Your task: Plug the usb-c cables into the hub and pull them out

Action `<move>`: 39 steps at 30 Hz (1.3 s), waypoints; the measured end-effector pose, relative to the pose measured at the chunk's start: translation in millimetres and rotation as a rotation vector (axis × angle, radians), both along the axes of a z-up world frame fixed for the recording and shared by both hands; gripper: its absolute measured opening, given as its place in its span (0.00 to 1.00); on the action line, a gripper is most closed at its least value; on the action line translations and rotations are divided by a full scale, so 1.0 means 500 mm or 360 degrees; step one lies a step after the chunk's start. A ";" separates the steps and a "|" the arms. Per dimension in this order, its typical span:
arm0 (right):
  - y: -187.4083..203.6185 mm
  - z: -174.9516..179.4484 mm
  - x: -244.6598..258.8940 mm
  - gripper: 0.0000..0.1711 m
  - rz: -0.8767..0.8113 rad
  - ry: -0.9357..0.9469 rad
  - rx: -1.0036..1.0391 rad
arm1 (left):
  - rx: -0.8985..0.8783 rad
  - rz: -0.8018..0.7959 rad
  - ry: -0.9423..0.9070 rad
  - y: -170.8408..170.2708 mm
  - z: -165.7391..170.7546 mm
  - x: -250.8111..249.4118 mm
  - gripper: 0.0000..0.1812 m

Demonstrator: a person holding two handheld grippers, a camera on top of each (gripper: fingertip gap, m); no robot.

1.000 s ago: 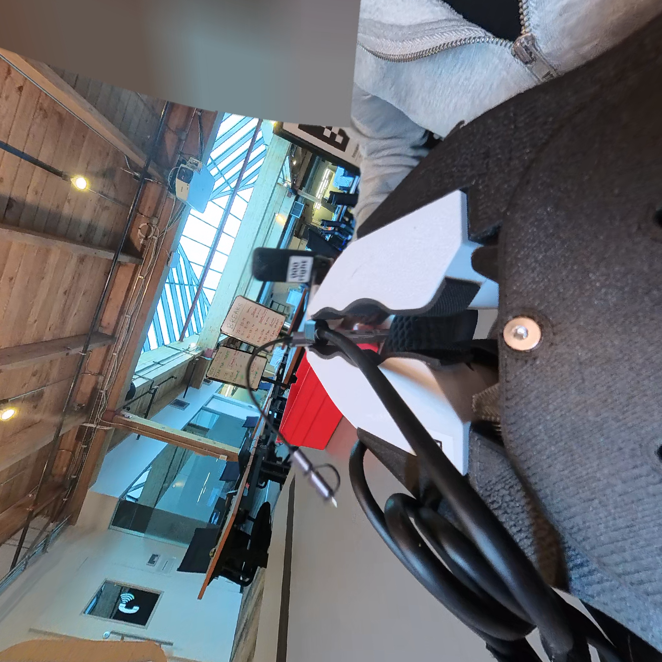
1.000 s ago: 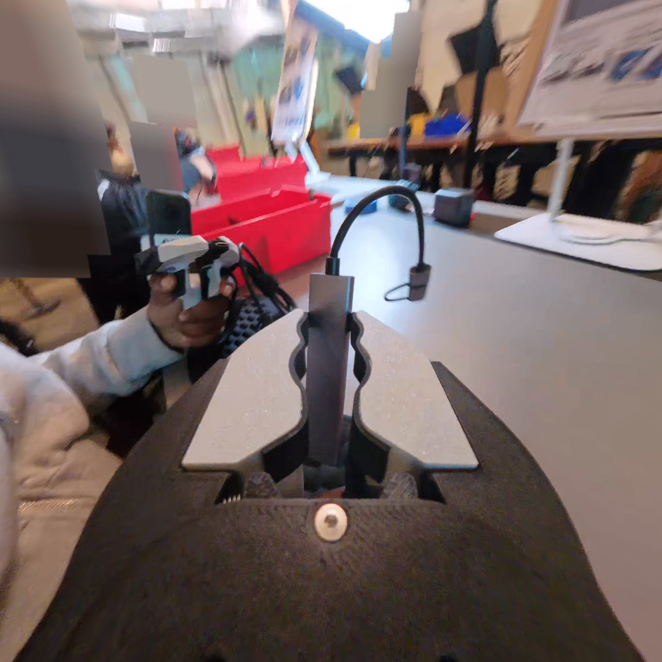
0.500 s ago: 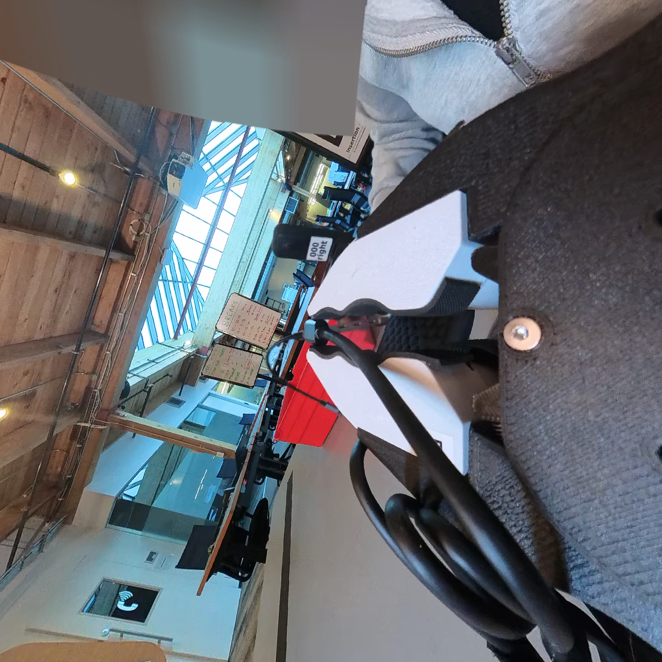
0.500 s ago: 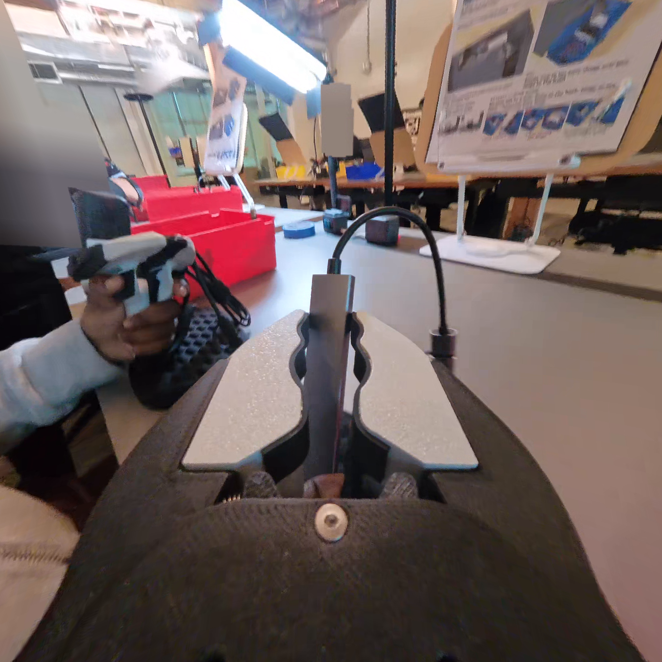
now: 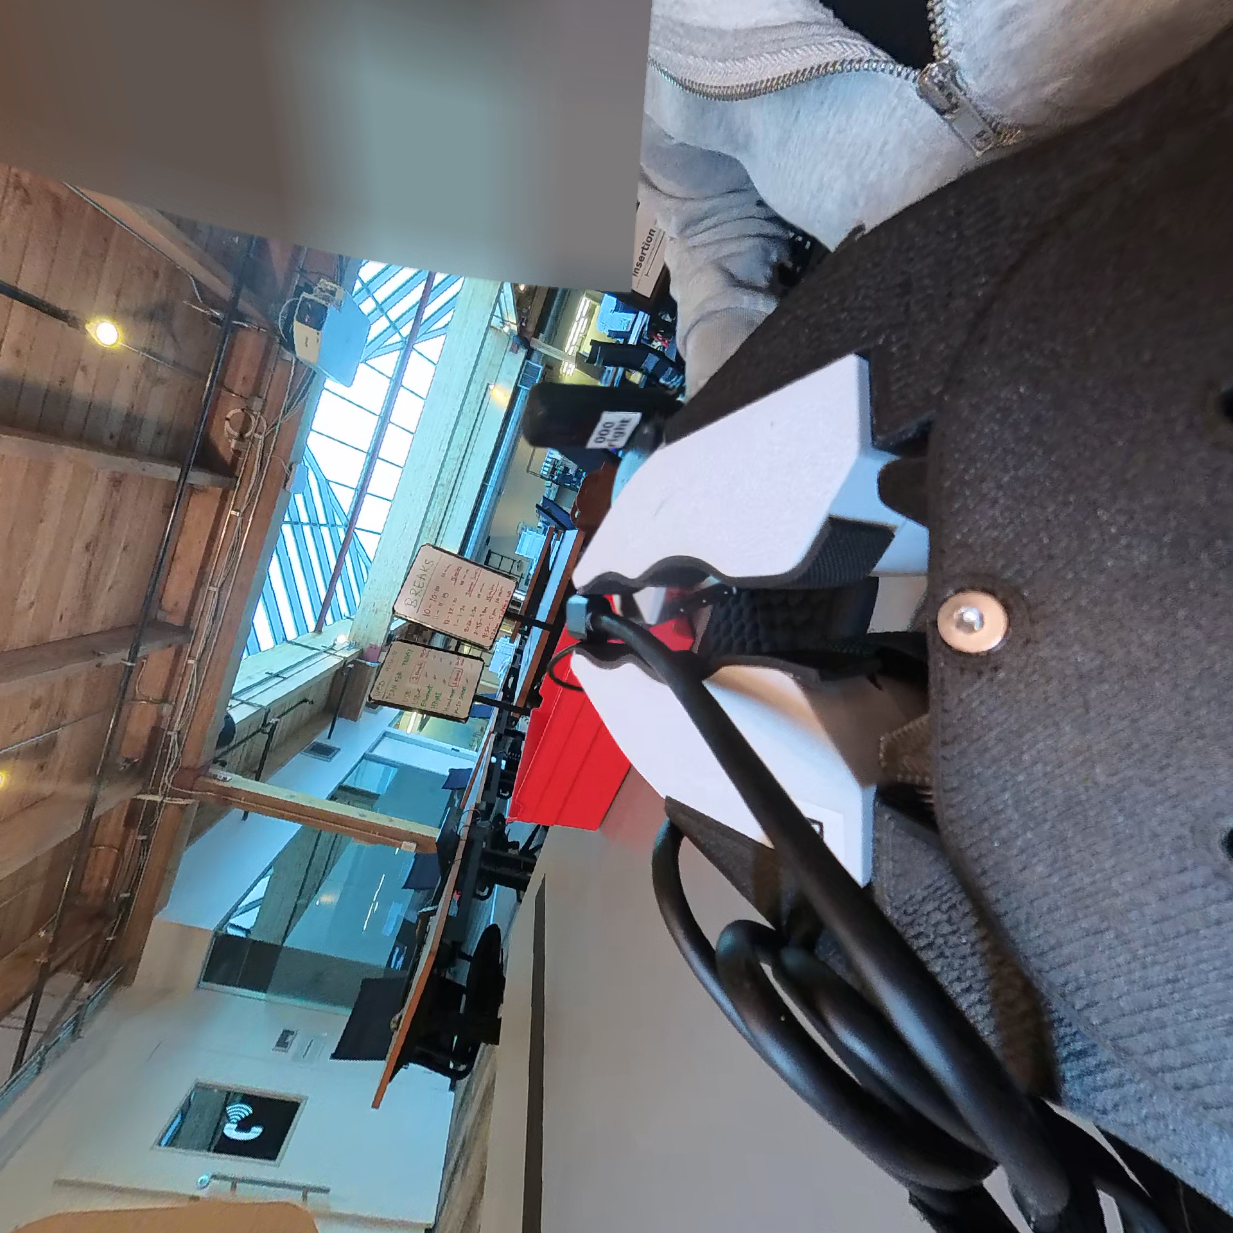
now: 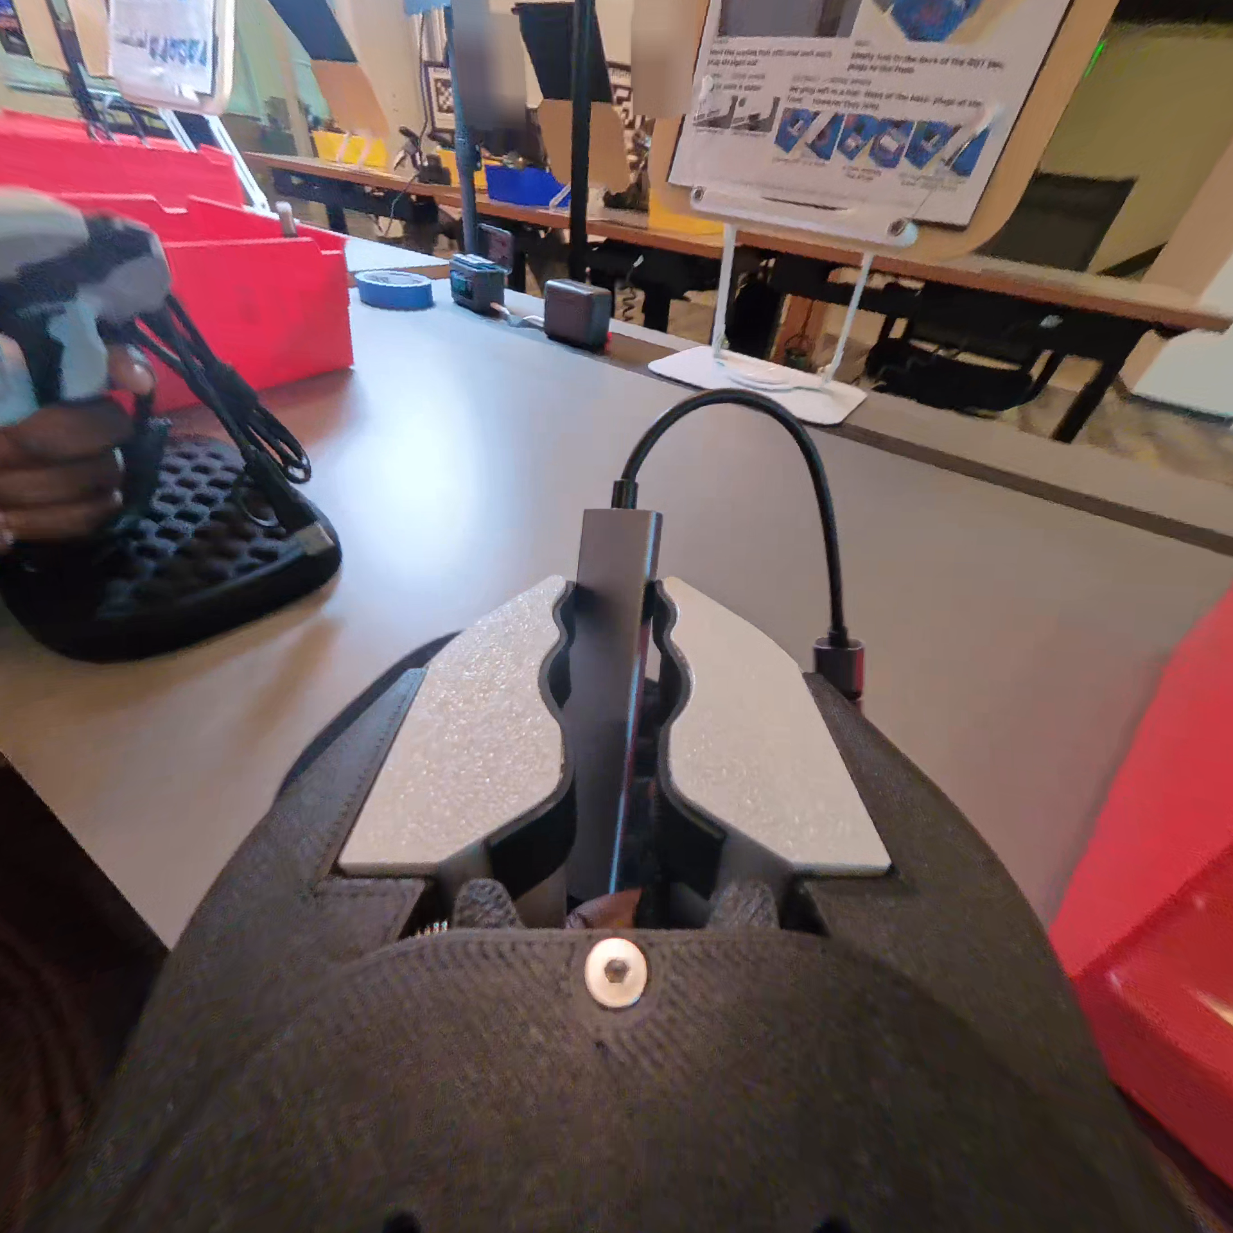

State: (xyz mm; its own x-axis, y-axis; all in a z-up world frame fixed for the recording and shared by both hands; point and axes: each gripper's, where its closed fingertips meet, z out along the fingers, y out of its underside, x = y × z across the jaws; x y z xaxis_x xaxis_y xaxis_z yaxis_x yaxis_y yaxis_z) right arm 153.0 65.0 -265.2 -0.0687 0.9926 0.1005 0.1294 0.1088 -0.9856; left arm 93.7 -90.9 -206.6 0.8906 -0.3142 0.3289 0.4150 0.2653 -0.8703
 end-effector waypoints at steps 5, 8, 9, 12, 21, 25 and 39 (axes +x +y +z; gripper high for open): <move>-0.006 0.079 -0.040 0.13 0.0055 0.0188 -0.0013 | -0.0010 0.0004 0.0008 0.002 -0.001 0.001 0.08; 0.001 0.046 -0.048 0.13 0.0011 0.0137 0.0015 | -0.0017 0.0006 0.0022 0.003 -0.002 0.003 0.08; 0.005 0.031 -0.042 0.13 -0.0024 0.0105 0.0023 | -0.0016 0.0006 0.0022 0.003 -0.002 0.003 0.08; 0.013 0.003 -0.009 0.13 -0.0114 0.0001 0.0146 | -0.0010 0.0004 0.0017 0.002 -0.001 0.002 0.08; 0.022 -0.001 0.071 0.14 -0.0156 -0.0021 0.0101 | -0.0014 0.0007 0.0021 0.003 -0.002 0.003 0.08; -0.002 -0.005 0.082 0.13 0.0134 -0.0193 0.0112 | -0.0015 0.0005 0.0021 0.004 -0.002 0.003 0.08; -0.028 -0.018 0.078 0.13 0.0691 -0.0714 0.0384 | -0.0111 0.0066 0.0279 0.033 -0.008 0.042 0.08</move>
State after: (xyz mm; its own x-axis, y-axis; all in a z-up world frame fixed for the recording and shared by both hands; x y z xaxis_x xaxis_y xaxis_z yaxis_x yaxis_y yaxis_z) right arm 191.8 51.0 -274.5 -0.5438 0.8185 0.1852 0.4155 0.4543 -0.7880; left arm 114.8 -74.5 -210.7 0.9479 -0.2579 0.1871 0.2452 0.2154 -0.9453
